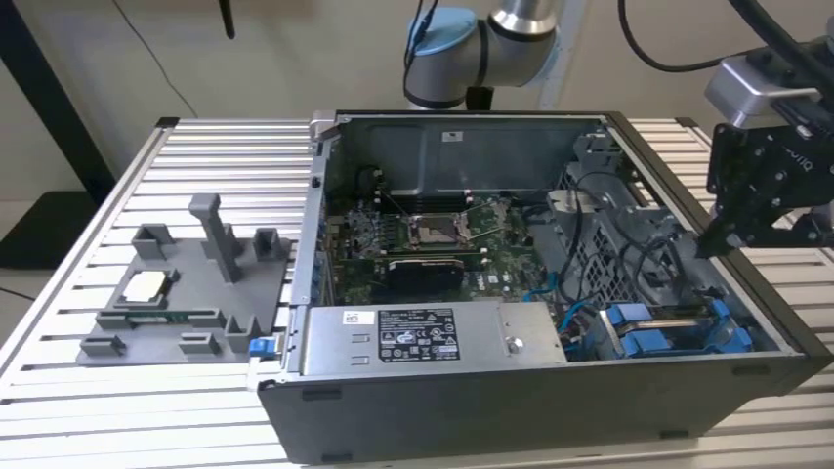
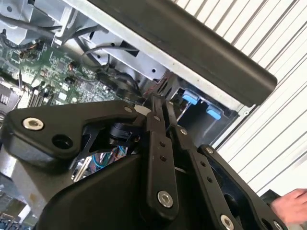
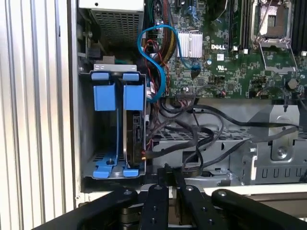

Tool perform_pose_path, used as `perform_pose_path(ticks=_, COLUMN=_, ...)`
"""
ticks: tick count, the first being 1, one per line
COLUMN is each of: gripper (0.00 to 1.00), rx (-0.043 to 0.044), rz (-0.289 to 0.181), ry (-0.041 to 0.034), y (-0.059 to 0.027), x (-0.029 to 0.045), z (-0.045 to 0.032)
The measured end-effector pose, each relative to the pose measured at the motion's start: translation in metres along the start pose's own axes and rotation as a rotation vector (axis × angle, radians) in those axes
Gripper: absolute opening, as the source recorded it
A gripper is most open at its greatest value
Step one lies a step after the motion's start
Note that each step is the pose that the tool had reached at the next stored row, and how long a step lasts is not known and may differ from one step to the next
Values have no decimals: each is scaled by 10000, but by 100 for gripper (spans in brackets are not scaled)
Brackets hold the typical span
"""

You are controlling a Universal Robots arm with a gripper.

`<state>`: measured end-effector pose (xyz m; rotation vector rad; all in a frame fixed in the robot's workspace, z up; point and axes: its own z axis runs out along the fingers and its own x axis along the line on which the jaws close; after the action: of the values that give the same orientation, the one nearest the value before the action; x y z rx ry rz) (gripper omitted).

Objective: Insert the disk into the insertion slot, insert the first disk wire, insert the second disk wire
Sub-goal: 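Insert the second disk wire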

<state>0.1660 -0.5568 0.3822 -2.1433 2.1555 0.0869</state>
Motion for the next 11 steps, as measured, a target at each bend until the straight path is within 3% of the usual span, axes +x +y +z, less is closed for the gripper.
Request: perform_pose_path(ticks=11, gripper=16, rx=184, rz=-20, ry=-2, y=327, x=4, z=-16)
